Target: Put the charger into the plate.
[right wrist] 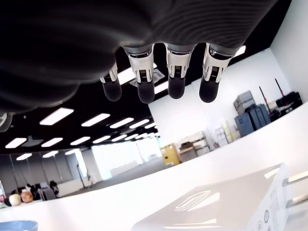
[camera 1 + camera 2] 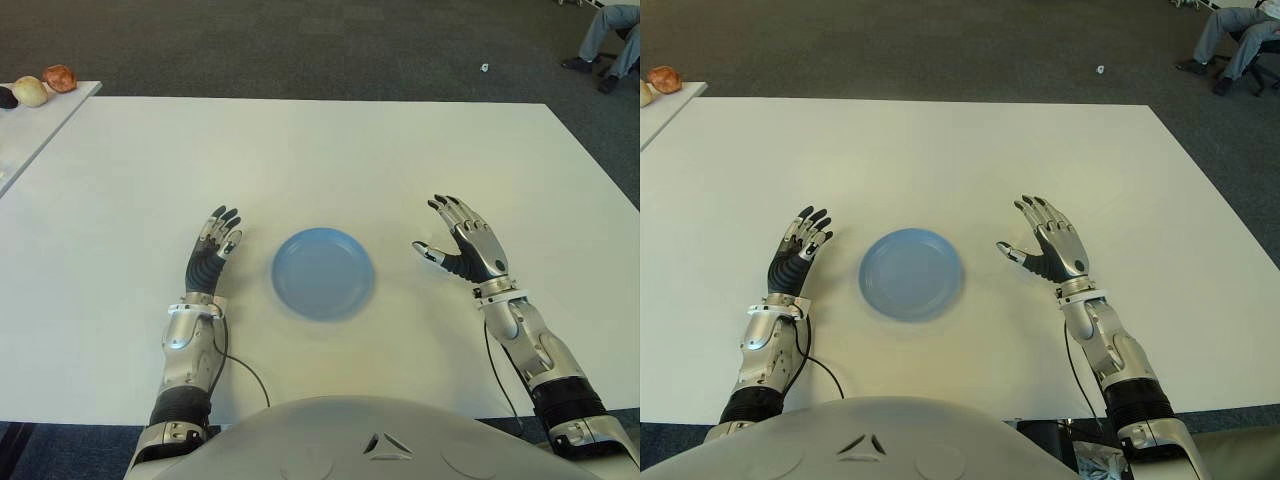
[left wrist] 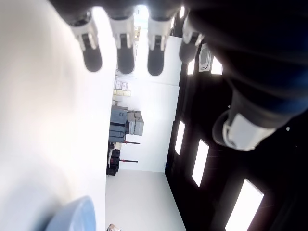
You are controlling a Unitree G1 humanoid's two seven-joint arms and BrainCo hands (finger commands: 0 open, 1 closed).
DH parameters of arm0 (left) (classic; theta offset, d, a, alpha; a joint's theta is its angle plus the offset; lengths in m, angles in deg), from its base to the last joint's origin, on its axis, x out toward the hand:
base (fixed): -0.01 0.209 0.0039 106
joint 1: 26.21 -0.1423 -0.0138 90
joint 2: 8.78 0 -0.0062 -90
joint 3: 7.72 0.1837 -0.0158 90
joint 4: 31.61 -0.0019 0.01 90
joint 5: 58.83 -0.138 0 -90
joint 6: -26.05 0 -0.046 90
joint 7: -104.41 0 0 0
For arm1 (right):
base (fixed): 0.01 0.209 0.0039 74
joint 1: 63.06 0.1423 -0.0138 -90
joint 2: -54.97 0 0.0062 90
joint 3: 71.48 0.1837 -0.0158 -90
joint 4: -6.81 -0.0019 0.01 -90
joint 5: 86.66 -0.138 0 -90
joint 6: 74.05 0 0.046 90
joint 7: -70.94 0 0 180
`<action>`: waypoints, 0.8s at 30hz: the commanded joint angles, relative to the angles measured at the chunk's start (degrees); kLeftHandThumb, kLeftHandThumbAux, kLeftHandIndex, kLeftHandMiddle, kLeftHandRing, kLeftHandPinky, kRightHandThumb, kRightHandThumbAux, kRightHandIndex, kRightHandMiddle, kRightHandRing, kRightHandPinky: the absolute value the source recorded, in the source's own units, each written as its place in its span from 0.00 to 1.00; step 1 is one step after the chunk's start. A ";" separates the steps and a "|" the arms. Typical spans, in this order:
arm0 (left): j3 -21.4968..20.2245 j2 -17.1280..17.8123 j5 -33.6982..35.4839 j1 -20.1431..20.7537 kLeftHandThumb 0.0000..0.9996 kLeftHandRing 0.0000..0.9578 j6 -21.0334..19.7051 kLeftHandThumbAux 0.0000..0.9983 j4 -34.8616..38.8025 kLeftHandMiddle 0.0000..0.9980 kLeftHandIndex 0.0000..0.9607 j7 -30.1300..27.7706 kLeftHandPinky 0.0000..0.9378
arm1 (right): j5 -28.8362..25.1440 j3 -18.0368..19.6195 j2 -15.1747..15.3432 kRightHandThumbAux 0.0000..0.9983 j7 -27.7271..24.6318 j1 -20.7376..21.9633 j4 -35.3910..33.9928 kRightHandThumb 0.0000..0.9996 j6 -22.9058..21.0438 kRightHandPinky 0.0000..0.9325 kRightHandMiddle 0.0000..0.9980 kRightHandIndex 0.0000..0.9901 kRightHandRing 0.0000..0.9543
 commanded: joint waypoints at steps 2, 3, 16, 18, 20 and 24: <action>-0.45 -1.38 0.47 -5.70 0.00 0.13 -5.92 0.57 -9.93 0.13 0.09 -1.23 0.16 | 2.25 -0.73 -0.58 0.15 1.02 -1.40 -1.08 0.28 -2.00 0.00 0.00 0.00 0.00; -0.49 -1.41 0.56 -5.69 0.00 0.13 -6.00 0.57 -9.91 0.13 0.09 -1.30 0.16 | 2.34 -0.73 -0.65 0.15 1.05 -1.48 -1.21 0.28 -2.14 0.00 0.00 0.00 0.00; -0.85 -1.42 0.54 -5.70 0.00 0.12 -6.10 0.57 -9.88 0.13 0.08 -1.52 0.16 | 3.46 -1.11 -0.45 0.15 0.20 -2.22 -2.49 0.26 -3.69 0.00 0.00 0.00 0.00; -0.90 -1.44 0.51 -5.71 0.00 0.13 -6.04 0.57 -9.89 0.13 0.09 -1.64 0.16 | 3.53 -1.23 -0.24 0.15 -0.10 -2.12 -2.14 0.26 -3.91 0.00 0.00 0.00 0.00; -0.98 -1.39 0.55 -5.78 0.00 0.13 -6.07 0.57 -9.74 0.13 0.09 -1.80 0.16 | 3.57 -1.35 -0.12 0.15 -0.26 -1.89 -1.75 0.26 -4.05 0.00 0.00 0.00 0.00; -1.09 -1.40 0.47 -5.84 0.00 0.13 -6.02 0.57 -9.66 0.13 0.09 -1.97 0.16 | 3.47 -1.60 0.30 0.15 -0.97 -1.37 -0.80 0.25 -4.26 0.00 0.00 0.00 0.00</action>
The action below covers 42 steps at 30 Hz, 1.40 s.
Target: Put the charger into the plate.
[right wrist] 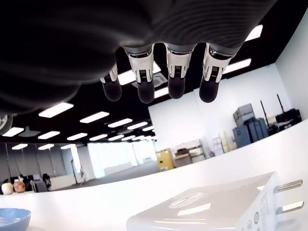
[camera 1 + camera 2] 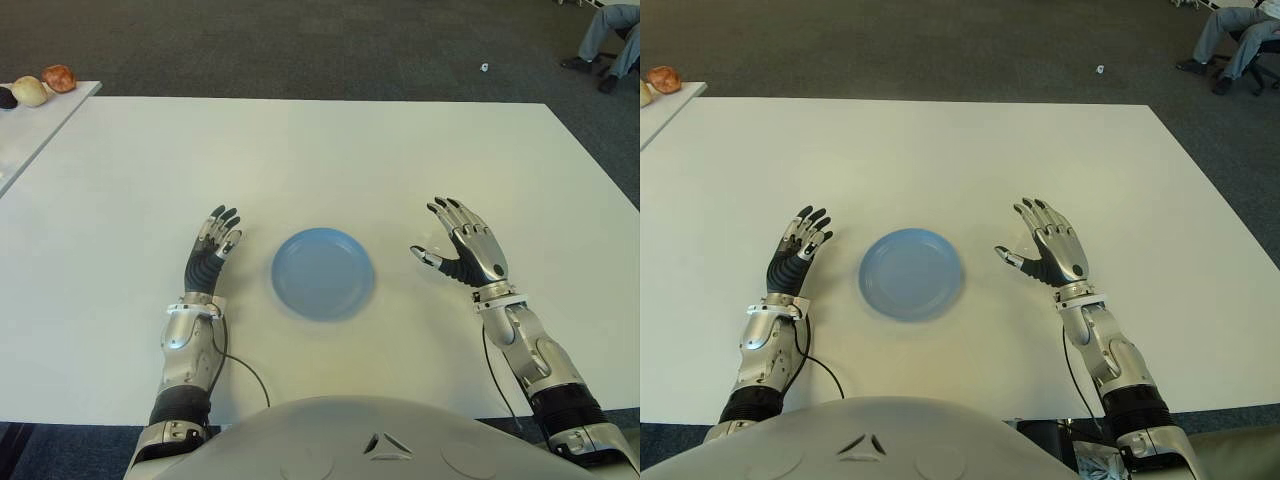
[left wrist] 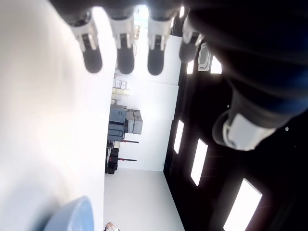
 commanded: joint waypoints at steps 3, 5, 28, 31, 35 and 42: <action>-0.16 -1.23 0.09 -6.03 0.00 0.13 -6.15 0.57 -9.39 0.13 0.09 -0.89 0.16 | 0.61 -1.27 0.96 0.14 -2.35 0.77 2.22 0.24 -0.90 0.00 0.00 0.00 0.00; -0.25 -1.22 0.18 -6.00 0.00 0.13 -6.25 0.57 -9.44 0.13 0.09 -0.99 0.16 | 0.39 -1.35 1.22 0.14 -2.66 1.01 2.85 0.24 -0.55 0.00 0.00 0.00 0.00; -0.53 -0.35 0.64 -6.17 0.00 0.12 -6.68 0.57 -9.20 0.13 0.09 -2.05 0.16 | -1.32 -3.03 4.06 0.16 -4.66 4.50 12.15 0.22 3.04 0.00 0.00 0.00 0.00; -0.59 -0.26 0.82 -6.17 0.00 0.13 -6.91 0.57 -9.15 0.13 0.09 -2.11 0.16 | -1.37 -3.28 4.17 0.16 -4.38 5.06 13.55 0.22 3.45 0.00 0.00 0.00 0.00; -0.74 -0.21 0.91 -6.17 0.00 0.13 -6.92 0.58 -9.16 0.13 0.09 -2.23 0.16 | -1.71 -3.52 4.27 0.17 -4.51 5.51 14.67 0.21 3.91 0.00 0.00 0.00 0.00; -0.82 0.00 0.67 -6.18 0.00 0.13 -6.82 0.57 -9.13 0.13 0.09 -2.12 0.16 | -2.24 -4.27 4.28 0.18 -4.28 7.24 19.00 0.21 5.29 0.00 0.00 0.00 0.00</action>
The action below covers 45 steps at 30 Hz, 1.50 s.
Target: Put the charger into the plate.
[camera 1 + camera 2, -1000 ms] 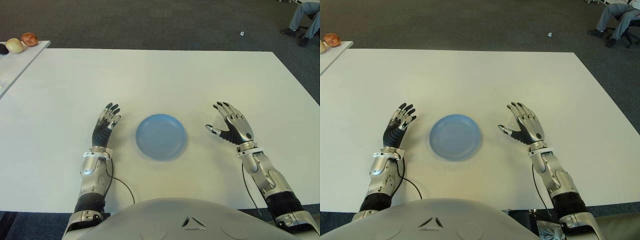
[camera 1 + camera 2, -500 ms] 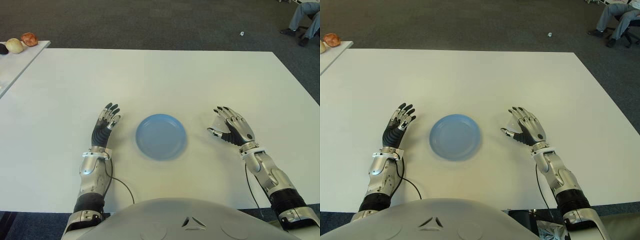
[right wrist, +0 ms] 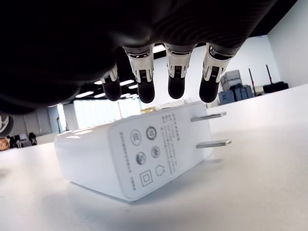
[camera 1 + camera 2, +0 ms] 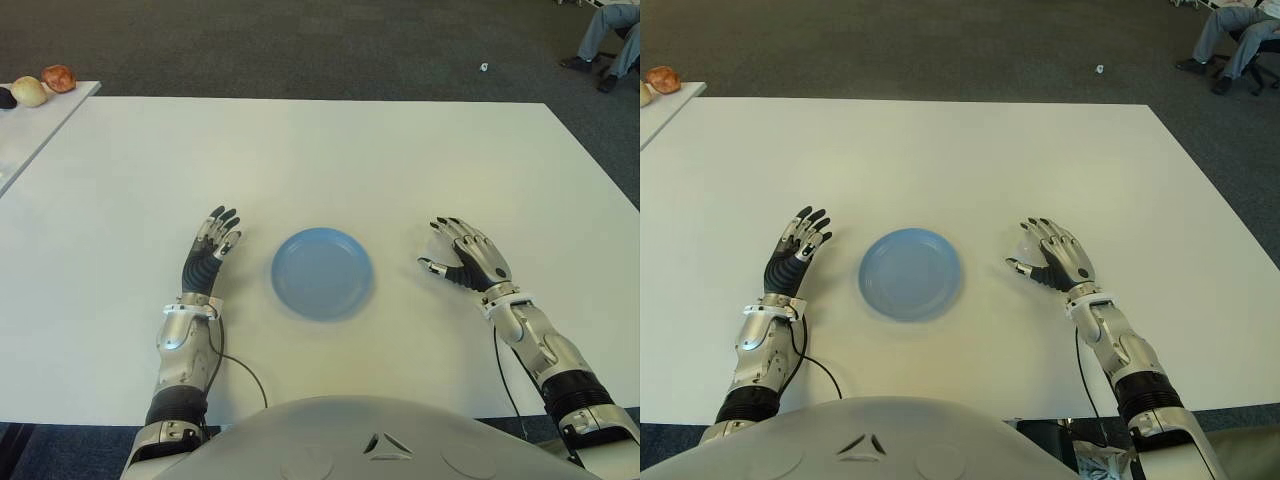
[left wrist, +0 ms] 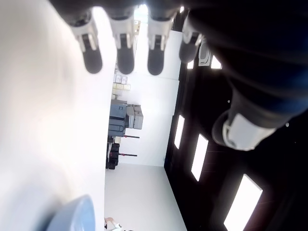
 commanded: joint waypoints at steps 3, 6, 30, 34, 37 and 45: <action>-0.37 -0.74 0.06 -6.31 0.00 0.13 -6.94 0.57 -8.40 0.13 0.09 -0.23 0.16 | -1.08 -1.50 0.29 0.19 -0.25 2.04 4.14 0.21 1.56 0.00 0.00 0.00 0.00; -0.36 -0.65 0.08 -6.32 0.00 0.13 -6.91 0.57 -8.41 0.13 0.09 -0.34 0.17 | -1.11 -2.00 0.21 0.19 0.12 2.85 6.25 0.21 1.93 0.00 0.00 0.00 0.00; -0.80 0.16 1.21 -6.61 0.00 0.13 -7.81 0.57 -7.59 0.13 0.09 -1.62 0.17 | -1.79 -4.39 -0.53 0.22 1.03 3.83 11.05 0.25 1.47 0.00 0.00 0.00 0.00; -0.85 0.38 1.43 -6.65 0.00 0.13 -8.00 0.56 -7.40 0.13 0.09 -1.84 0.17 | -1.75 -4.75 -0.69 0.23 1.31 3.54 10.93 0.26 1.22 0.00 0.00 0.00 0.00; -0.71 0.50 1.29 -6.79 0.00 0.13 -7.85 0.56 -7.13 0.13 0.09 -1.78 0.17 | -1.62 -4.97 -0.72 0.23 1.41 3.31 10.77 0.26 0.94 0.00 0.00 0.00 0.00; -0.34 0.92 0.83 -7.19 0.00 0.13 -7.49 0.56 -6.33 0.13 0.09 -1.68 0.16 | -0.66 -6.20 -1.02 0.24 2.54 2.83 11.10 0.27 -0.27 0.00 0.00 0.00 0.00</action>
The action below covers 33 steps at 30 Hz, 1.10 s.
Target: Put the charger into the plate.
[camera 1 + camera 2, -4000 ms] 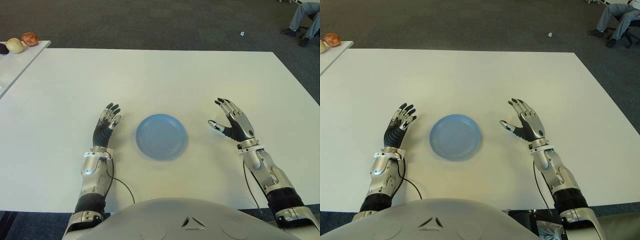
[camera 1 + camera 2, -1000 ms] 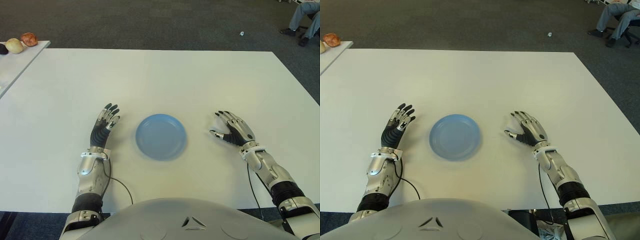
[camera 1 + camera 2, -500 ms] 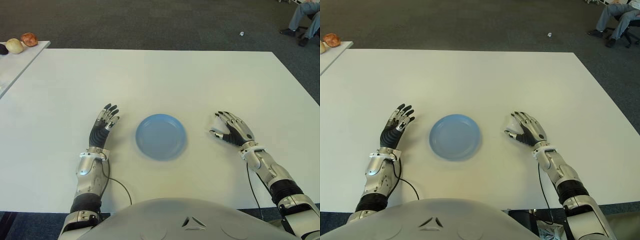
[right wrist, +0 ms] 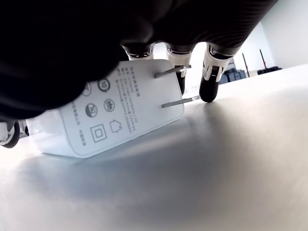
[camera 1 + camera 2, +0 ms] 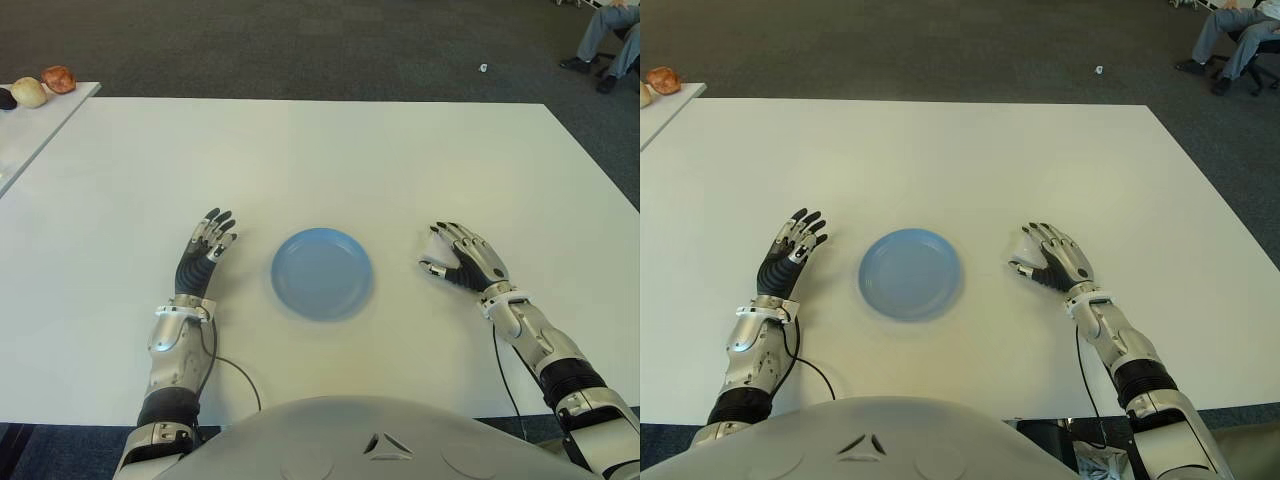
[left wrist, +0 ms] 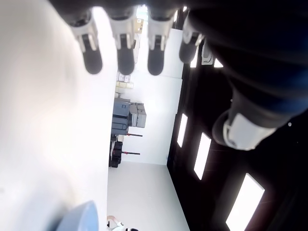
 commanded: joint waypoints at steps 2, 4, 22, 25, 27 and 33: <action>0.17 -0.98 -0.64 -6.82 0.00 0.13 -6.34 0.56 -5.93 0.13 0.09 0.14 0.16 | 1.25 -2.35 -1.28 0.24 0.47 -1.42 2.10 0.27 -1.71 0.00 0.00 0.00 0.00; 0.19 -0.88 -0.50 -6.83 0.00 0.13 -6.52 0.56 -5.68 0.13 0.09 0.02 0.16 | 1.72 -2.89 -1.31 0.24 1.08 -1.24 2.70 0.27 -1.89 0.00 0.00 0.00 0.00; 0.09 -0.35 -1.00 -6.23 0.00 0.13 -6.93 0.55 -5.16 0.13 0.09 0.84 0.16 | 5.89 -7.04 -0.71 0.23 6.15 0.24 4.72 0.27 -4.44 0.00 0.00 0.00 0.00; 0.06 -0.34 -0.92 -6.19 0.00 0.13 -6.98 0.55 -5.17 0.13 0.09 0.79 0.16 | 6.60 -7.64 -0.53 0.23 6.98 0.36 4.74 0.27 -4.97 0.00 0.00 0.00 0.00; -0.01 -0.31 -0.79 -6.07 0.00 0.13 -7.02 0.55 -5.26 0.13 0.09 0.68 0.16 | 7.79 -8.42 -0.31 0.23 8.03 0.58 4.84 0.27 -5.63 0.00 0.00 0.00 0.00; -0.03 -0.20 -0.73 -5.93 0.00 0.13 -6.97 0.55 -5.29 0.13 0.09 0.51 0.16 | 10.12 -10.17 0.21 0.23 10.14 1.04 5.04 0.26 -7.12 0.00 0.00 0.00 0.00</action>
